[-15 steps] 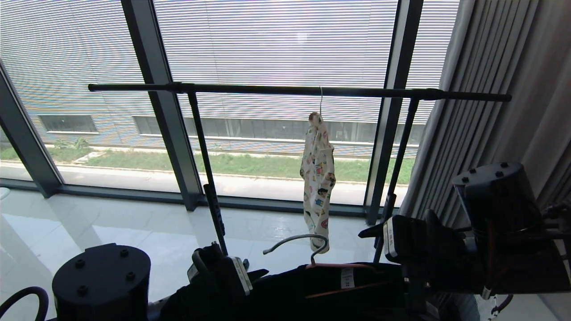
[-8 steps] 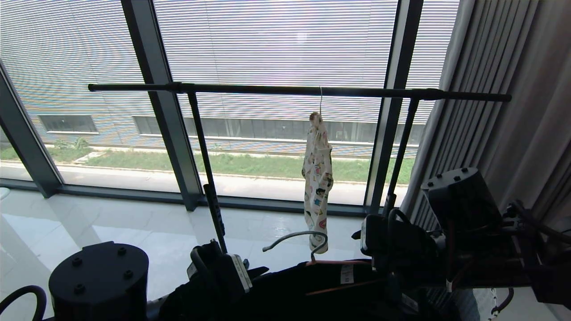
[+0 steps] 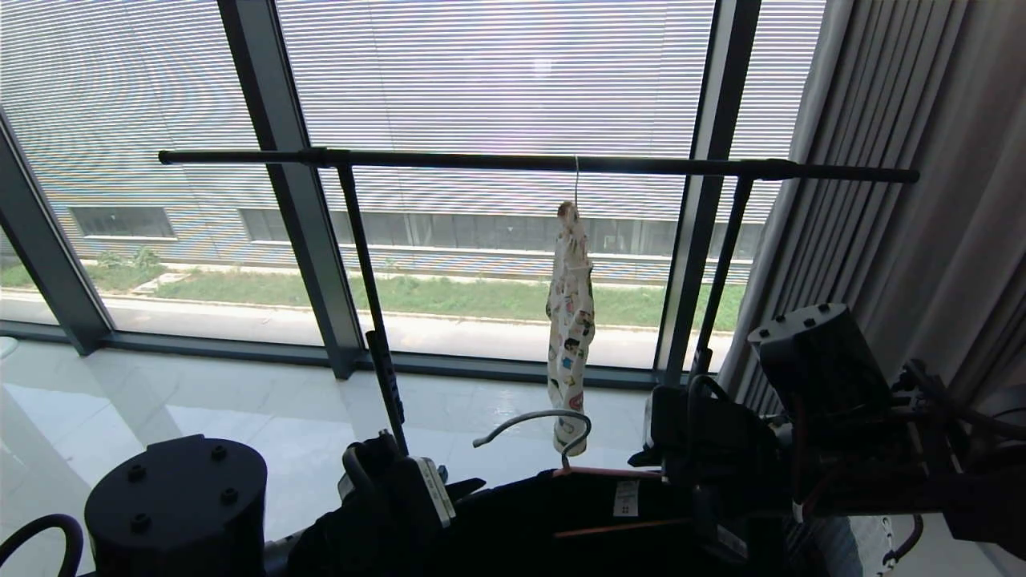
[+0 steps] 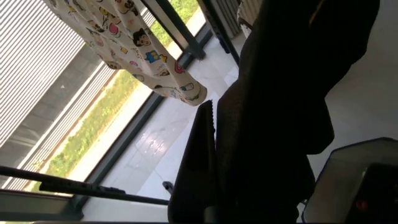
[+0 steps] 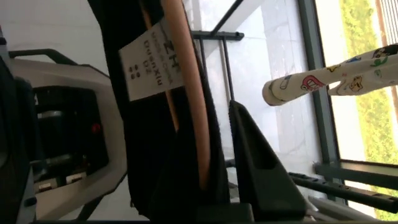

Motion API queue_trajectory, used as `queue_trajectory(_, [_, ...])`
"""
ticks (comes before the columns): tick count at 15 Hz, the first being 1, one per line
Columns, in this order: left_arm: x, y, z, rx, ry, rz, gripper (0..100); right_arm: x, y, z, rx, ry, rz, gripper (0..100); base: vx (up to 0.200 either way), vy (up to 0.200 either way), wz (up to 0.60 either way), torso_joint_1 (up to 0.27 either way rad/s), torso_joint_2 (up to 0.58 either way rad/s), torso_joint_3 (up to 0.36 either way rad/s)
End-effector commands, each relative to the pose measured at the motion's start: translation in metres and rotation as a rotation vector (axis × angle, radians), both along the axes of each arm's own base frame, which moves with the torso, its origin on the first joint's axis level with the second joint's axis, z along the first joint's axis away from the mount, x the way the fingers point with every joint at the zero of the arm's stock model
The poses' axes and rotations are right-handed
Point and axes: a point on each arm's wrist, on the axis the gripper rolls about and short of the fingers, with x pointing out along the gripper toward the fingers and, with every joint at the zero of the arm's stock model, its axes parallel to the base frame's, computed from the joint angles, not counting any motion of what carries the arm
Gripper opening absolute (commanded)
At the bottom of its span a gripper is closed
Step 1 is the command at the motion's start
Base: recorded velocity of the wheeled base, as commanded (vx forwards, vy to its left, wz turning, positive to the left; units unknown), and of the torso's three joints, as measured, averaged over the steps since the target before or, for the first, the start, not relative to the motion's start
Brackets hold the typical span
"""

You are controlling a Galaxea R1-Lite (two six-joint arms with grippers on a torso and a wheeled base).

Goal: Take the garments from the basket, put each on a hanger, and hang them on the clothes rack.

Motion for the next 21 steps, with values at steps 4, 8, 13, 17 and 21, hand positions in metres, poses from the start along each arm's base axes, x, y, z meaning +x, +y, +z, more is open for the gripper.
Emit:
queue_trajectory(4, [-0.003, -0.003, -0.001, 0.003, 0.006, -0.020, 100, -0.001, -0.001, 0.006, 0.023, -0.030, 0.006, 0, 0.000, 0.000, 0.00, 0.000, 0.00, 0.000])
queue_trajectory(8, [-0.003, -0.004, -0.001, 0.004, 0.002, -0.020, 100, 0.000, 0.002, 0.013, 0.068, -0.093, 0.023, 0, 0.000, 0.000, 0.00, 0.000, 0.00, 0.000])
queue_trajectory(13, [0.001, 0.008, -0.006, 0.024, 0.010, 0.074, 100, -0.002, -0.006, 0.025, 0.105, -0.141, 0.030, 0, 0.000, 0.000, 0.00, 0.000, 0.00, 0.000])
queue_trajectory(17, [0.007, 0.043, -0.005, 0.010, 0.003, 0.230, 100, 0.001, -0.035, 0.035, 0.135, -0.168, -0.043, 0, 0.000, 0.000, 0.00, 0.000, 0.00, 0.000])
queue_trajectory(21, [0.012, 0.058, -0.003, -0.053, 0.040, 0.343, 100, 0.003, -0.058, 0.042, 0.207, -0.261, -0.117, 0, 0.000, 0.000, 0.00, 0.000, 0.00, 0.000])
